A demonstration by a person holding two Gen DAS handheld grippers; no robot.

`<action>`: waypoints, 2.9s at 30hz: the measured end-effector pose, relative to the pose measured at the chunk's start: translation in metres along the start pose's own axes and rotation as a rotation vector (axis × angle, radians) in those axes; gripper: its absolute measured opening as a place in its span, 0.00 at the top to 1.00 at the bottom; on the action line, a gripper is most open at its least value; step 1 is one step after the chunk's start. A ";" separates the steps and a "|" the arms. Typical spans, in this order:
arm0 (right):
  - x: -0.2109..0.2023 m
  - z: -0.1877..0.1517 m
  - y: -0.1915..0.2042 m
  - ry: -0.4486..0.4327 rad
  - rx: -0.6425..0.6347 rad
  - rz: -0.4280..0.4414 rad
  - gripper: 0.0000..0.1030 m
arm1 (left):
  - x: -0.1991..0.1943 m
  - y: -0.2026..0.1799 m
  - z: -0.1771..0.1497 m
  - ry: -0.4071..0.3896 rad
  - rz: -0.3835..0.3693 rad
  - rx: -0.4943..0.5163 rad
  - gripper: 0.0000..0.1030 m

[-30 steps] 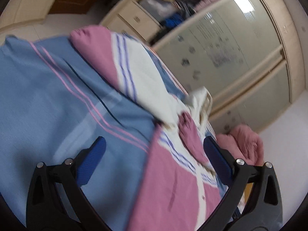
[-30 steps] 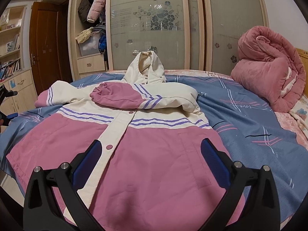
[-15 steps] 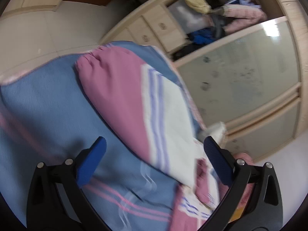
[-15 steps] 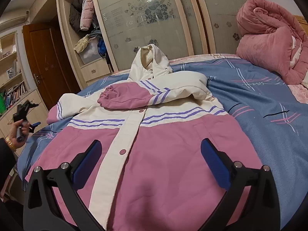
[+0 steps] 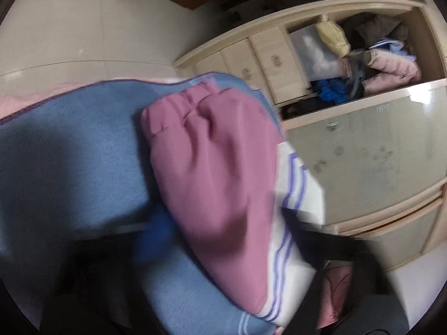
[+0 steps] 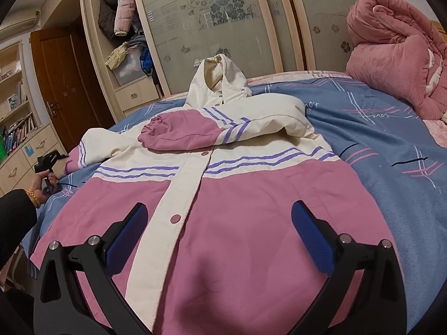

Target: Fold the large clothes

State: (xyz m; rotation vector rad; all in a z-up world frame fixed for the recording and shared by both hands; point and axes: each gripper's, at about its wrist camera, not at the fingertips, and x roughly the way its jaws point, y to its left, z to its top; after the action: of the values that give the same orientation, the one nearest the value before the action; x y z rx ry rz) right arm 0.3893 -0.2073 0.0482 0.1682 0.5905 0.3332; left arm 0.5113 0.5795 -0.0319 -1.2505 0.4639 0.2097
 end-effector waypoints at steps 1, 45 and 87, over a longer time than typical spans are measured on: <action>0.001 0.000 0.001 0.004 0.002 0.003 0.01 | -0.001 -0.002 0.001 -0.005 0.029 0.005 0.85; -0.030 0.001 0.005 -0.030 -0.010 0.043 0.01 | -0.180 -0.213 -0.520 -0.139 0.138 1.385 0.02; -0.027 -0.012 0.029 -0.066 -0.097 -0.043 0.01 | -0.159 -0.170 -0.503 0.033 0.215 1.179 0.02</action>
State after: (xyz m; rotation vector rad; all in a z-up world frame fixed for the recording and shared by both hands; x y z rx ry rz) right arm 0.3537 -0.1890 0.0594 0.0726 0.5103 0.3130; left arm 0.3258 0.0662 0.0665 -0.0499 0.6136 0.0633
